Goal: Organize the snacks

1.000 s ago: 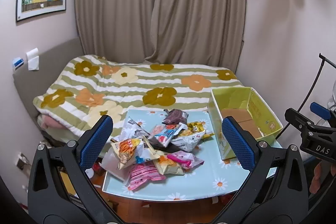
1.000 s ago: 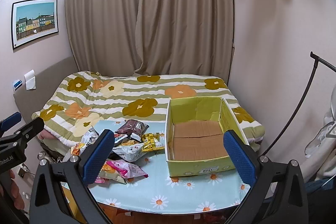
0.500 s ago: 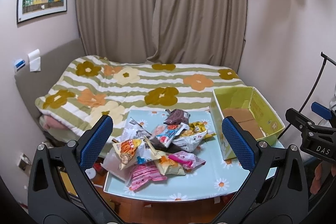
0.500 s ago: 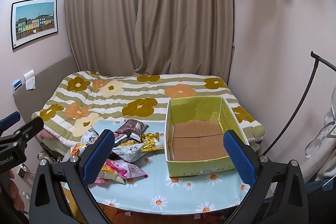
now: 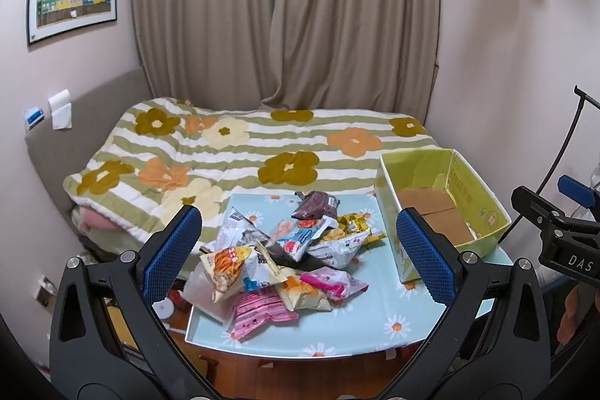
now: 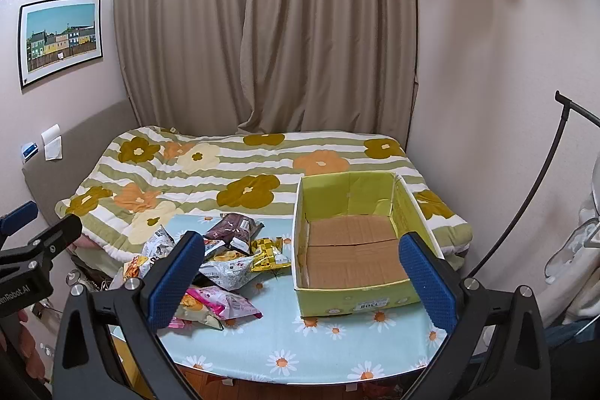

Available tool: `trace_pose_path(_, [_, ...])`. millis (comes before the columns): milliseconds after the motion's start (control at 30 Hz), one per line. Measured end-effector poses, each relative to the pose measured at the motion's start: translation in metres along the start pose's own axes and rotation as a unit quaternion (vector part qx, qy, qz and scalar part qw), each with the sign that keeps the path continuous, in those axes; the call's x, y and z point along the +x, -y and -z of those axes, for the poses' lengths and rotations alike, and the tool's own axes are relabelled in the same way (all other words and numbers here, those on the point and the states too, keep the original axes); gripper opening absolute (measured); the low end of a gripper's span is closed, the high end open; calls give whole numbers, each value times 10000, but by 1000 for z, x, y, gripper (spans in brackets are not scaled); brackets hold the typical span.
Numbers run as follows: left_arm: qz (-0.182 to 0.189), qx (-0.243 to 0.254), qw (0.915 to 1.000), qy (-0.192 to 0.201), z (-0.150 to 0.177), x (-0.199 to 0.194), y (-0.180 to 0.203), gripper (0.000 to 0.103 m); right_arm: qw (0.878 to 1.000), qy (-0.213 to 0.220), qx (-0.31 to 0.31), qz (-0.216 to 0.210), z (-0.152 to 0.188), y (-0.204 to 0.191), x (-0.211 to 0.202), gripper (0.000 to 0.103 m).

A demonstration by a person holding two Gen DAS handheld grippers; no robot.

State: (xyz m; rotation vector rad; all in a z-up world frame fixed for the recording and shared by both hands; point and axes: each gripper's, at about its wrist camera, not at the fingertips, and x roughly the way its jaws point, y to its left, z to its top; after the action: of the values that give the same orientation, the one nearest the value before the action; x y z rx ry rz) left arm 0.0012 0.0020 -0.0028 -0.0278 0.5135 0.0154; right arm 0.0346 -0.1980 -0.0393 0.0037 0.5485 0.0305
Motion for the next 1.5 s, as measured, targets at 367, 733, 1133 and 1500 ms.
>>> trace_pose_path(367, [-22, 7, 10000, -82, 2, 3, 2, 103, 10000, -6, 11, 6, 0, -1, 0, 103])
trace_pose_path(733, [-27, 22, 9999, -134, 3, 6, 6, 103, 10000, -15, 2, -11, 0, -3, -2, 103])
trace_pose_path(1133, [-32, 27, 9999, -154, 2, 8, 8, 103, 10000, -22, 23, -28, 0, -2, -1, 103])
trace_pose_path(1500, [-154, -140, 9991, -376, 10, 15, 8, 103, 9981, -361, 44, -498, 5, -2, 15, 103])
